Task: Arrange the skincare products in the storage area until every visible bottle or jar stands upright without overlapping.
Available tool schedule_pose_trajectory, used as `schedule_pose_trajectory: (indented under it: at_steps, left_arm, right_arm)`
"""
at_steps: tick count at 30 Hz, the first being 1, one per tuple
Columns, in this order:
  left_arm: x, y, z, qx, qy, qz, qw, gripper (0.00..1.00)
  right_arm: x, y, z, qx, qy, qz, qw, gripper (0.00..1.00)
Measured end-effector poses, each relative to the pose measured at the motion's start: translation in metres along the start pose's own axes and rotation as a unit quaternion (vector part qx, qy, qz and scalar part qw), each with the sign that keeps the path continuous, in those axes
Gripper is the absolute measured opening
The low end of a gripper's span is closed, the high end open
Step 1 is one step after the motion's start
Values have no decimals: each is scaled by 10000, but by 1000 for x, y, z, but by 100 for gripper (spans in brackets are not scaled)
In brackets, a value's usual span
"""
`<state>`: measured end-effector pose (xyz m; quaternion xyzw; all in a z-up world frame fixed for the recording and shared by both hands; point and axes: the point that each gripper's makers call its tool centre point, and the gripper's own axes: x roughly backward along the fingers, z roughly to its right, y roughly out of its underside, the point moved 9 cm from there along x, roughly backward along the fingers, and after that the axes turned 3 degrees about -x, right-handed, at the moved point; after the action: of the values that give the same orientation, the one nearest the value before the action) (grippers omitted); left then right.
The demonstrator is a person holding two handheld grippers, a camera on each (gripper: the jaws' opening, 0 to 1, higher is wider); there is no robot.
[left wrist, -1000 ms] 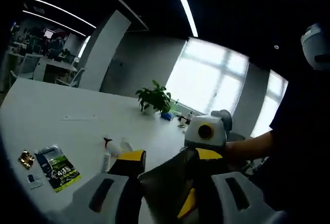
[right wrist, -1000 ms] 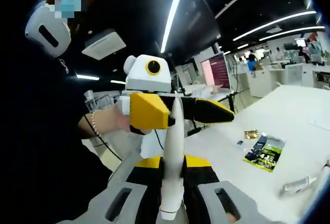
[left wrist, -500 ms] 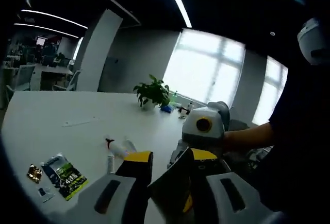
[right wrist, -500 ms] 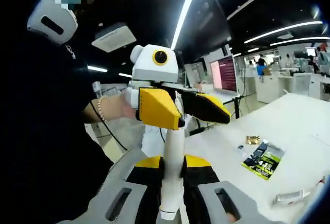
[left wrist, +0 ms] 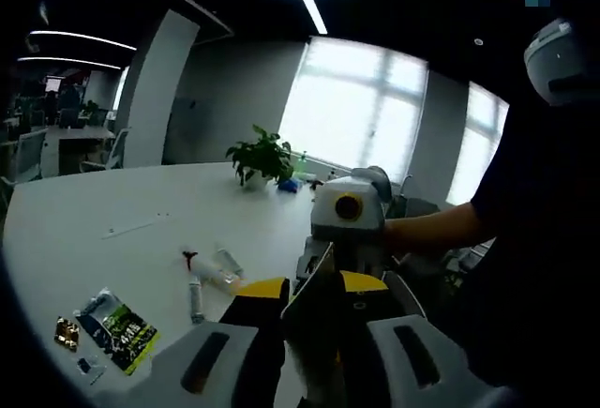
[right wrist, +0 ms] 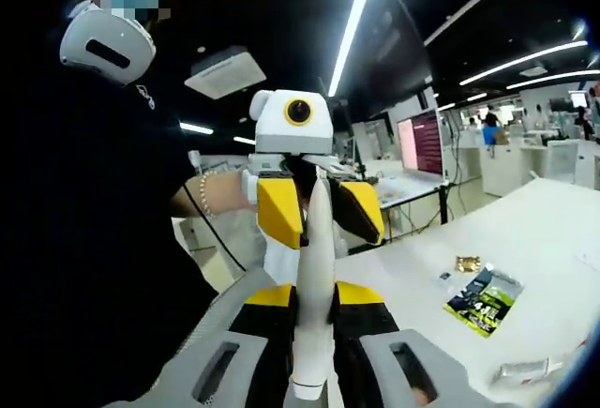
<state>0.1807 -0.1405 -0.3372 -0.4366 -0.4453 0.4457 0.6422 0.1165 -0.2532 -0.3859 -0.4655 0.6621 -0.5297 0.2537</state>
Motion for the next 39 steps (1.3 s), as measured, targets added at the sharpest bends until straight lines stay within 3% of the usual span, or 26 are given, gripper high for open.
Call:
schedule_pose_trajectory:
  at_steps: [6,8,9,10,12,20,26,33,35,39]
  left_arm:
    - [-5,0,4,-82,-220,-90,9997,21]
    - [-7,0,7,-180,-240,-179,9994,15]
    - [-7,2,7,-243,-171,-240,9993,10]
    - [-8,3,2,-465,-511,-349,9970,9]
    - [-12,5,7,-454,-360,-353,9977,9]
    - [-13,8,7,-636,-229,-481,9966,7]
    - [-18,0,6,-871,68,-704,9937,7]
    - [-26,-14,0,-1388,408,-1014,9843,6]
    - [-29,-14,-2,-1580,525,-1185,9789,7]
    - [-33,-10,-11,-1708,554,-1364,9743,8]
  right_arm:
    - [1,1,3,-19,75,-70,9999,8]
    - [0,1,4,-56,90,-76,9999,12]
    - [-3,-1,6,-232,171,72,9996,13]
    - [1,1,9,-23,214,-148,9997,13]
    - [1,3,10,58,291,-225,9993,13]
    - [2,8,6,51,304,-271,9992,13]
    - [3,5,6,177,354,-313,9987,13]
    - [4,-2,13,495,521,-403,9966,10]
    - [3,-2,16,597,536,-448,9958,8]
    - [1,2,26,879,632,-587,9924,6]
